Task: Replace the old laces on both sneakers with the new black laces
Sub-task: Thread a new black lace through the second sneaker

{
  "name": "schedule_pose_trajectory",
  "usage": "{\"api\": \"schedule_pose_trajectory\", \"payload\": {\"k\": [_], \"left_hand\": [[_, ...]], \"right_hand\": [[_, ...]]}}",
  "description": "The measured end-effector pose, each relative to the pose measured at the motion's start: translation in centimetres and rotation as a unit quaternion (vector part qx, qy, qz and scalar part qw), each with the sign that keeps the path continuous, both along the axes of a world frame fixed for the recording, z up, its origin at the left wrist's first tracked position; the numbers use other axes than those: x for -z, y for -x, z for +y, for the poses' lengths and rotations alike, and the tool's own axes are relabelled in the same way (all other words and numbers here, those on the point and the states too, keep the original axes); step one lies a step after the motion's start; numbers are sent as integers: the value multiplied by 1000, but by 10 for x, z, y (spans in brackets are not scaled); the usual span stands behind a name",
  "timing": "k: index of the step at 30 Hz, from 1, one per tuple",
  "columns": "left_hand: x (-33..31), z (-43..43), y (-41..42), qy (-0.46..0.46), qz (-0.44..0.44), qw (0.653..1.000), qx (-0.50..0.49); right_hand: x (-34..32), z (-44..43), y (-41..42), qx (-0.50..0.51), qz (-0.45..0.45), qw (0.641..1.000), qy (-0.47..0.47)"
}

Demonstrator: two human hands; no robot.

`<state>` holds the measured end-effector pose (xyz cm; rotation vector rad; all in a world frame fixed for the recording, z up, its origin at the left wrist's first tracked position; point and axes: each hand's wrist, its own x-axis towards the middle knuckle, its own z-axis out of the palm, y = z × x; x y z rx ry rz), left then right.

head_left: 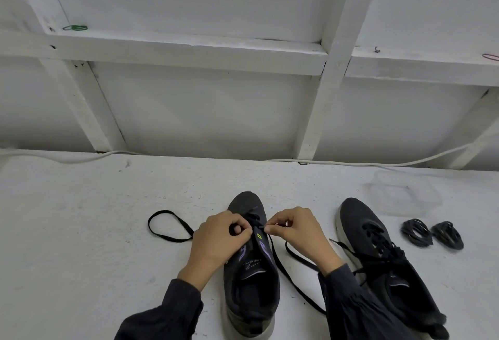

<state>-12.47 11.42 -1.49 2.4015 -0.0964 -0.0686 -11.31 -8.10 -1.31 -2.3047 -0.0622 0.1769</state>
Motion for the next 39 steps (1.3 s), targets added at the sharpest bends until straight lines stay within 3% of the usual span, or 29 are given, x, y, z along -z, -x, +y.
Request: {"api": "schedule_pose_trajectory", "payload": {"k": [11,27,34,39], "left_hand": [[5,-5,-5,65,45,997,2],[14,-7,-7,132,17,991,3],[13,-9,-6,102,10,995,2],[8,-15,-1,15,-10,999,-28]], "right_hand": [[-13,6,1,-22,-22,994,103],[-18,11,-3,-28,-21,993,117],[-25,22,-11,-52,-33,984,170],[-26,19,-15,-50,11,987,151]]}}
